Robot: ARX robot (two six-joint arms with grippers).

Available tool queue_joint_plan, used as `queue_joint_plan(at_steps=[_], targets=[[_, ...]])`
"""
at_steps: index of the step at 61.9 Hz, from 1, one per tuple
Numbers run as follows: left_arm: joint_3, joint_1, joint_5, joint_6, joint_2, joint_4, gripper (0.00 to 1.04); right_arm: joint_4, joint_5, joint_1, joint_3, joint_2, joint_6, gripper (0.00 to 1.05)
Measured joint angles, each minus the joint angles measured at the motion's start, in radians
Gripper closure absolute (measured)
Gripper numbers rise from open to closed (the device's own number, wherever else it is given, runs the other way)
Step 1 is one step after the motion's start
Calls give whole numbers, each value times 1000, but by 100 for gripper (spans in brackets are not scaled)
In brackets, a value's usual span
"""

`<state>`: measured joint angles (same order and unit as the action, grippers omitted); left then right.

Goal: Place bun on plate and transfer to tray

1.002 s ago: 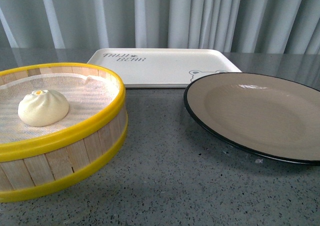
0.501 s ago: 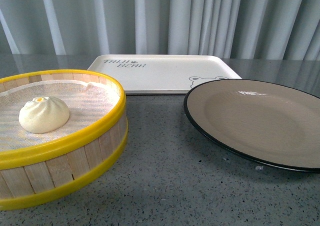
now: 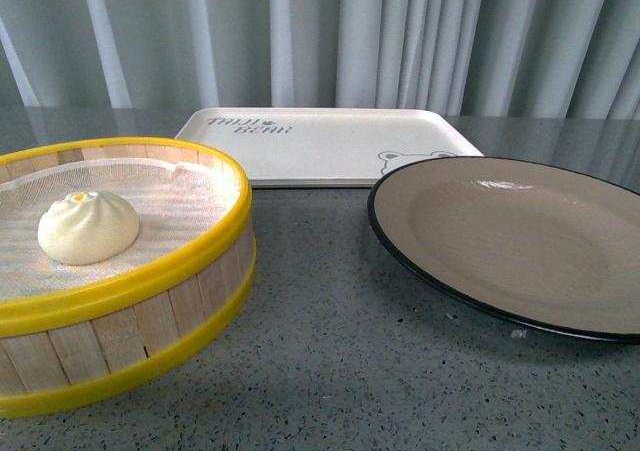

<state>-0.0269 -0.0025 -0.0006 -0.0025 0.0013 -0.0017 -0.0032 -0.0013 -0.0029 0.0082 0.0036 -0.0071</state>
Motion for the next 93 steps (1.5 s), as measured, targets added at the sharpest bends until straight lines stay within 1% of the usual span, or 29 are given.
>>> queue_joint_plan(at_steps=[44, 45, 46, 47, 48, 50, 52, 57, 63, 68, 73, 81, 83, 87, 88, 93], targets=[[0, 0, 0, 0, 0, 0, 7, 0, 0, 0, 0, 0, 0, 9], [-3, -6, -21, -11, 9, -13, 7, 0, 0, 0, 0, 0, 0, 9], [-18, -21, -55, -32, 30, -61, 7, 0, 0, 0, 0, 0, 0, 9], [-29, -28, -99, -42, 42, -92, 7, 0, 0, 0, 0, 0, 0, 9], [-51, -45, -150, -78, 75, -157, 7, 0, 0, 0, 0, 0, 0, 9], [-84, -56, -217, -114, 128, -237, 7, 0, 0, 0, 0, 0, 0, 9], [-103, -63, -266, -156, 166, -290, 7, 0, 0, 0, 0, 0, 0, 9], [-106, -56, -282, -220, 195, -316, 7, 0, 0, 0, 0, 0, 0, 9], [-119, -44, -298, -264, 187, -302, 7, 0, 1, 0, 0, 0, 0, 9], [-129, -44, -314, -273, 185, -290, 7, 0, -1, 0, 0, 0, 0, 9], [-134, -46, -309, -271, 197, -284, 7, 0, 0, 0, 0, 0, 0, 9], [-202, -37, -282, -226, 335, -151, 7, 0, 0, 0, 0, 0, 0, 9], [-251, -42, -265, -206, 412, -89, 7, 0, 0, 0, 0, 0, 0, 9], [-365, -79, -252, -170, 561, 3, 7, 0, 0, 0, 0, 0, 0, 9], [-410, -100, -242, -159, 612, 18, 7, 0, 0, 0, 0, 0, 0, 9], [-586, -182, -196, -125, 809, -4, 7, 0, 0, 0, 0, 0, 0, 9]])
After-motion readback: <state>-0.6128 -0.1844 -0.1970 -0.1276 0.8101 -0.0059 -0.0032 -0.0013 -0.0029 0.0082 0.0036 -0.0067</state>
